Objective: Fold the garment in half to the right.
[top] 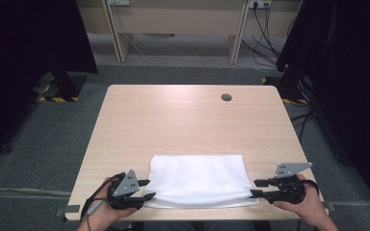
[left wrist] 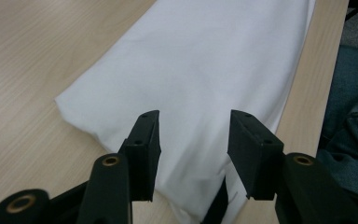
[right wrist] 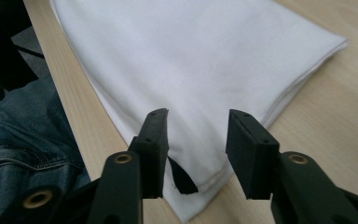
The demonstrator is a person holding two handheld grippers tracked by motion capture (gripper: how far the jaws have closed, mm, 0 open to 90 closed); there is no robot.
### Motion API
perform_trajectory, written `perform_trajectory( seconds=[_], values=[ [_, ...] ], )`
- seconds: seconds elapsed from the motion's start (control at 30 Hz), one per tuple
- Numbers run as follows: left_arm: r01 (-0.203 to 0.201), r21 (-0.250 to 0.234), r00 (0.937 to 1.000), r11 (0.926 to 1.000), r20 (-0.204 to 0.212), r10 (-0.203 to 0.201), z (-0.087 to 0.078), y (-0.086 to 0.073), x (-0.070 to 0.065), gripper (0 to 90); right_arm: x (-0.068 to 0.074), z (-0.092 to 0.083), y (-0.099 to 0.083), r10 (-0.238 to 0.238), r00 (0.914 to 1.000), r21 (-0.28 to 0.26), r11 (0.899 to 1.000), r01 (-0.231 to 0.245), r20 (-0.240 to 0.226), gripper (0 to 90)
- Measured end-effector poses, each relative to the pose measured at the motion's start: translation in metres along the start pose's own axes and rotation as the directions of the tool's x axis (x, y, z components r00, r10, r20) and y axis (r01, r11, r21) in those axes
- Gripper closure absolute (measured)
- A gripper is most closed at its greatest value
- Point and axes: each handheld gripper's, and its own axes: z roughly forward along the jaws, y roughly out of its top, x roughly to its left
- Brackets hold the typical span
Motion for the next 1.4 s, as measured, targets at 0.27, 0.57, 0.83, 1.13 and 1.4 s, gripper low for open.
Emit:
perform_trajectory(
  seconds=[0.27,0.57,0.83,1.13,1.4],
  values=[
    [0.016,0.061,0.9994,0.9980,0.029,-0.018,0.010,-0.008,-0.003,55.5,0.006,0.002,-0.006,-0.036,0.9991,0.028,0.999,0.035,0.021,66.4],
    [0.053,-0.011,0.9985,0.9985,0.012,-0.053,0.000,0.000,0.013,48.2,0.003,-0.003,-0.001,-0.018,0.9995,0.014,1.000,0.018,0.027,59.0],
    [0.097,-0.062,0.9912,0.9933,-0.084,-0.102,0.003,0.020,0.053,43.0,-0.029,-0.005,0.044,0.031,0.9923,-0.076,0.997,-0.022,0.120,54.5],
    [0.137,-0.004,0.9805,0.9905,-0.141,-0.137,0.040,0.020,0.083,44.3,-0.058,0.035,0.069,0.093,0.9727,-0.026,0.996,-0.089,0.213,53.4],
    [0.186,-0.011,0.9753,0.9825,-0.119,-0.186,0.045,0.009,0.098,45.6,-0.070,0.051,0.068,0.120,0.9693,-0.008,0.993,-0.121,0.215,55.4]
  ],
)
